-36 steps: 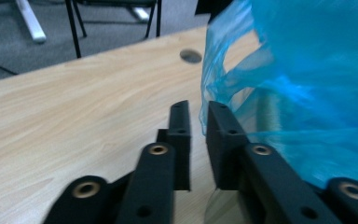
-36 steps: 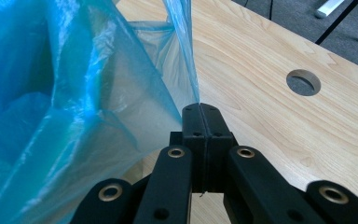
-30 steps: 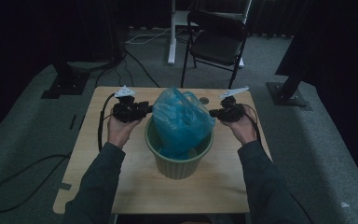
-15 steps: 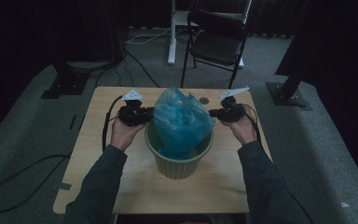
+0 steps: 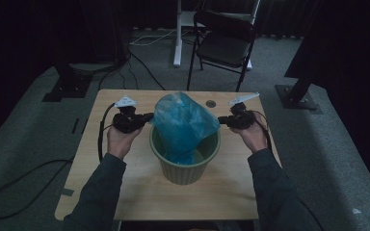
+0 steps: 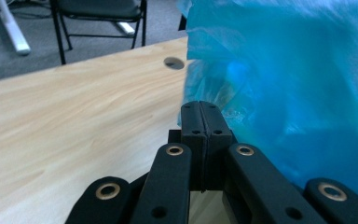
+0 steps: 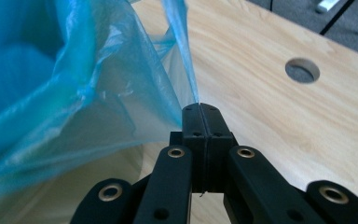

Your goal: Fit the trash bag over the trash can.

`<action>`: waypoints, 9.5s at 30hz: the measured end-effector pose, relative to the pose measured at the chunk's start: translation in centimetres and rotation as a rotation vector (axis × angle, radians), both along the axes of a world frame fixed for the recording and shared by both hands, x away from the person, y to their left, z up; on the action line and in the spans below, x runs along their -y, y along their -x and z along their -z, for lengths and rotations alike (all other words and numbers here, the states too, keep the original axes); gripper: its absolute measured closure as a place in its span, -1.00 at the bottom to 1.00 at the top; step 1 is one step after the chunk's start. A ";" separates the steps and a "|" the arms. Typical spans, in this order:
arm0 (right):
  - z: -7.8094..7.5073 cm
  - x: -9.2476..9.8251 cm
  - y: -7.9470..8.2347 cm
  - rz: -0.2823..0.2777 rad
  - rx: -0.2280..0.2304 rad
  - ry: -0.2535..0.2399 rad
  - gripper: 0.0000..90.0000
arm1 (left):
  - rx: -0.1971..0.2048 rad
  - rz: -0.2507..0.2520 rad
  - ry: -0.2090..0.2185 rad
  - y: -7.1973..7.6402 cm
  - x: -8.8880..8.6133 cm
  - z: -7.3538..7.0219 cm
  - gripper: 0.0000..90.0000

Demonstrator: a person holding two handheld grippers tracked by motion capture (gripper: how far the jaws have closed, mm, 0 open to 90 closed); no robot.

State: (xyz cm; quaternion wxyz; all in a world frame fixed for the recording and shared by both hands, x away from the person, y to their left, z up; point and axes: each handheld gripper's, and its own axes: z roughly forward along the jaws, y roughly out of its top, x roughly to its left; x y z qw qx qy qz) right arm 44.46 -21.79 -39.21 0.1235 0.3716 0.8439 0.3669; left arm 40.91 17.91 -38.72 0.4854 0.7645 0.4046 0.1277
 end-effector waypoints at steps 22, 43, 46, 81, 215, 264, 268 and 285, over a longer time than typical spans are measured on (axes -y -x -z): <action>-2.7 3.2 2.2 0.008 0.054 -0.141 0.48 | 0.025 -0.047 0.120 1.6 -3.0 -0.6 0.28; -4.3 -2.0 2.0 -0.179 -0.017 -0.273 0.44 | 0.009 0.062 0.126 0.5 -0.4 -1.1 0.44; -4.1 -2.1 2.2 -0.184 -0.014 -0.246 0.81 | -0.007 0.077 0.095 0.7 -0.1 -1.0 0.80; -1.7 3.0 8.2 -0.231 -0.065 -0.263 1.00 | -0.018 0.115 0.093 7.8 -2.1 1.5 0.98; -2.3 3.7 9.3 -0.301 0.017 -0.280 0.39 | 0.059 0.063 0.149 7.6 -2.7 0.4 0.36; -3.8 -0.2 8.5 -0.317 -0.030 -0.328 0.95 | 0.072 0.132 0.130 6.6 1.4 -1.1 0.99; -3.0 0.0 9.2 -0.329 -0.043 -0.324 0.98 | 0.059 0.138 0.133 7.5 1.1 -0.3 0.99; -0.1 0.3 10.5 -0.384 -0.092 -0.275 1.00 | 0.018 0.191 0.106 9.6 1.5 3.2 0.99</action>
